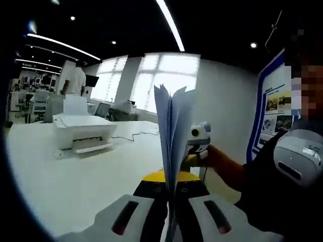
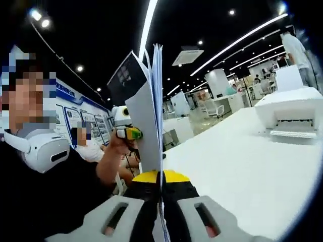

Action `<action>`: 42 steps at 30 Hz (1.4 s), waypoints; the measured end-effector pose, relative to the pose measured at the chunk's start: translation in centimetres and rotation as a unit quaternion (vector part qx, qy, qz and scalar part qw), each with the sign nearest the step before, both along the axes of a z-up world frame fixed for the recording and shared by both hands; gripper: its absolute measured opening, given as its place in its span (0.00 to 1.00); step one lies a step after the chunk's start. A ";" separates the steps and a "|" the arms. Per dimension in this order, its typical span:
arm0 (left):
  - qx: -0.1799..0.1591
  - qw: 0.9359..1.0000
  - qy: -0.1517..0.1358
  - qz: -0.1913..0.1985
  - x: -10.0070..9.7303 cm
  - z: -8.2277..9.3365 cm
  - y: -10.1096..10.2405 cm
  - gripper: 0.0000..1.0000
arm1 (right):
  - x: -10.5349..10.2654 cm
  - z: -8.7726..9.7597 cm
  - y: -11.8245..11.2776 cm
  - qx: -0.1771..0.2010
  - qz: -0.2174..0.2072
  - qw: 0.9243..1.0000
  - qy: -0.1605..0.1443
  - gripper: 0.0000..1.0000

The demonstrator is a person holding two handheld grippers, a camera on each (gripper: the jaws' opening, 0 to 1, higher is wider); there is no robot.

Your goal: Organize the stack of printing papers by aligning and flattening the scattered papers on the table

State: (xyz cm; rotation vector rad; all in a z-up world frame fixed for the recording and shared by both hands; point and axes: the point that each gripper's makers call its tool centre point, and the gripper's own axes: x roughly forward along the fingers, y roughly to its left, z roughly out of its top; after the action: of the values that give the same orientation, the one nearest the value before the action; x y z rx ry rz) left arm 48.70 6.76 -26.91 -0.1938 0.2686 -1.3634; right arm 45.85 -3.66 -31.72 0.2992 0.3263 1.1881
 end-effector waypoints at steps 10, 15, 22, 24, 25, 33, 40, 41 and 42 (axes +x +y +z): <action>0.012 0.997 0.079 0.000 3.0 -3.8 -0.2 0.07 | 1.6 -3.7 -0.2 0.026 0.003 0.995 0.101 0.00; 0.010 0.993 0.120 0.012 6.9 -6.4 0.1 0.07 | 3.5 -5.2 -0.3 0.029 -0.004 0.992 0.122 0.00; 0.031 0.991 0.124 0.031 10.0 -9.2 -0.3 0.07 | 6.1 -7.5 -0.6 0.013 -0.037 0.992 0.123 0.00; 0.036 0.991 0.124 0.033 10.5 -9.8 -0.6 0.07 | 6.9 -8.3 -0.8 0.004 -0.047 0.991 0.123 0.00; 0.045 0.991 0.119 0.036 10.9 -10.3 -0.8 0.07 | 7.5 -8.8 -1.0 -0.005 -0.058 0.991 0.118 0.00; 0.080 0.990 0.102 0.053 12.0 -13.4 -2.2 0.07 | 9.8 -11.6 -1.7 -0.043 -0.093 0.989 0.107 0.00; 0.109 0.988 0.086 0.071 13.4 -16.0 -2.7 0.07 | 11.4 -13.9 -2.2 -0.072 -0.114 0.985 0.104 0.00; 0.111 0.988 0.085 0.073 13.6 -16.1 -2.6 0.07 | 11.5 -14.0 -2.2 -0.076 -0.116 0.985 0.103 0.00; 0.114 0.987 0.083 0.076 13.7 -16.4 -2.7 0.07 | 11.8 -14.0 -2.3 -0.084 -0.121 0.984 0.099 0.00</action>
State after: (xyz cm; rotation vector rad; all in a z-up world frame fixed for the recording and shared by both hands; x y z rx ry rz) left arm 62.42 4.08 -43.30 -0.1334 0.5364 -1.1567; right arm 57.61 -5.96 -45.75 0.3001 0.5451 0.8877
